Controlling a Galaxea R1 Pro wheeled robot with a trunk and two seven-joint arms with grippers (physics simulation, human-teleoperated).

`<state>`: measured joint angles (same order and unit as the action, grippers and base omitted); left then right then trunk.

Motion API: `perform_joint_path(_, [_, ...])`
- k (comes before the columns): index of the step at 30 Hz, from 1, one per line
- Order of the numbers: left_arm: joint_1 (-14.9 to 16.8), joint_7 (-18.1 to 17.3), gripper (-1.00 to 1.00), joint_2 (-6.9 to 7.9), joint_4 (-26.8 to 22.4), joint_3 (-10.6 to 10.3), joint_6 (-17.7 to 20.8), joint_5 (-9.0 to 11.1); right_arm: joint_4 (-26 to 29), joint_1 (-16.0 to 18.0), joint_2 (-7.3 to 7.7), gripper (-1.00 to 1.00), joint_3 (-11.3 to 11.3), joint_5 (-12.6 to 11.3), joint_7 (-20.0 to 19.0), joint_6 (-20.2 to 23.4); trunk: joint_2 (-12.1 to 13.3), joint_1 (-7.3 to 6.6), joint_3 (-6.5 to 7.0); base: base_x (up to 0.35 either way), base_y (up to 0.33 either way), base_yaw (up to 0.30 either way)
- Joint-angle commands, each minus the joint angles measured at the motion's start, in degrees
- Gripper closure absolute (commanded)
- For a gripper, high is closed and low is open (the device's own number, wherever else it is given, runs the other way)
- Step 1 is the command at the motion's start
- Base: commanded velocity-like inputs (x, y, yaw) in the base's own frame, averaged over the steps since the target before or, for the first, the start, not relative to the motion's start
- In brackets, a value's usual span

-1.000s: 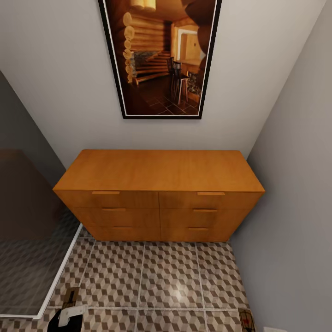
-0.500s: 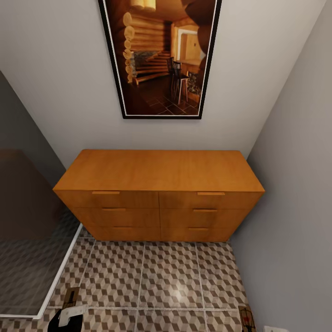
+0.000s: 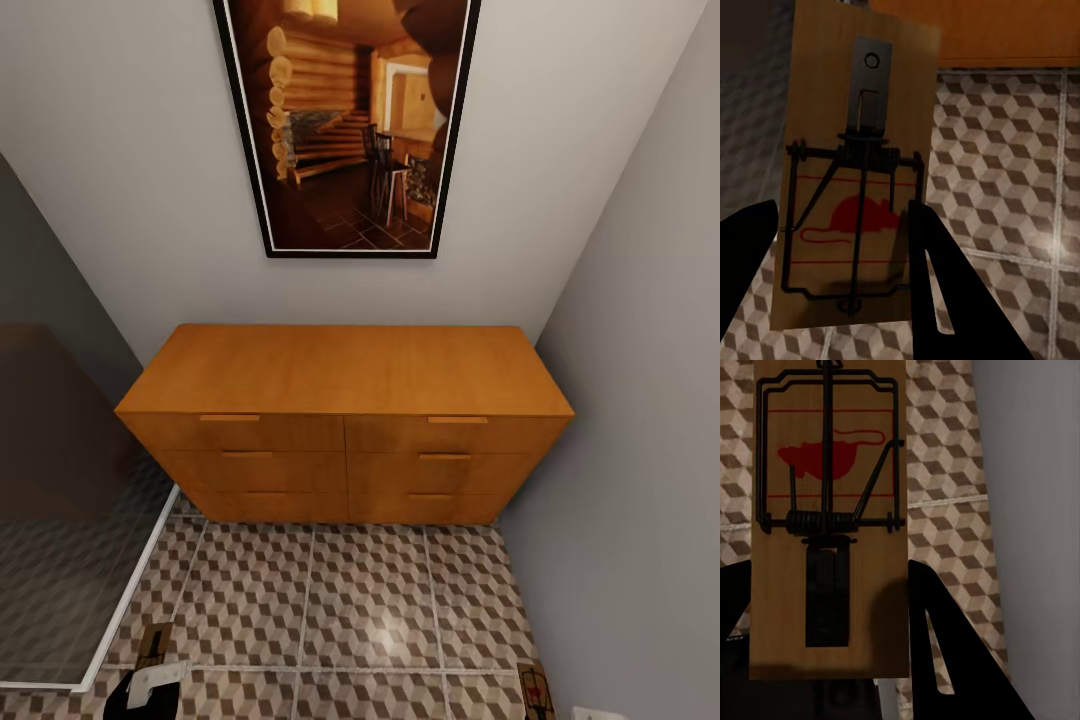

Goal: Take the four mousetraps from the cabinet in the bathroom and place them on the bathroom floor. Make sure all four end up on the same floor surface, and ensure that at least two of them are either under or directly next to the same bathroom sink.

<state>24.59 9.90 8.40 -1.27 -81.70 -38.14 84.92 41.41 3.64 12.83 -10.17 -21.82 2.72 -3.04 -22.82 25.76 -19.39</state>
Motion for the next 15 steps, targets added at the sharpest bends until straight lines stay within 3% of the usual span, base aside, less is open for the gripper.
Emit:
perform_joint_path(1, [0.0, 0.6, 1.00, 0.04, -0.1, -0.5, -0.1, 0.1, 0.0, 0.0, 0.09, 1.00, -0.4, -0.8, 0.2, -0.3, -0.1, 0.03, -0.09, 0.000, 0.000, 0.000])
perform_joint_path(5, [0.0, 0.6, 1.00, 0.04, -0.1, -0.5, -0.1, 0.1, 0.0, 0.0, 0.09, 1.00, -0.4, -0.8, 0.2, -0.3, -0.1, 0.03, -0.09, -0.107, 0.025, 0.000])
perform_joint_path(15, [0.0, 0.6, 1.00, 0.04, -0.1, -0.5, -0.1, 0.1, 0.0, 0.1, 0.09, 1.00, -0.4, -0.8, 0.2, -0.3, -0.1, 0.03, -0.09, -0.295, 0.083, 0.003])
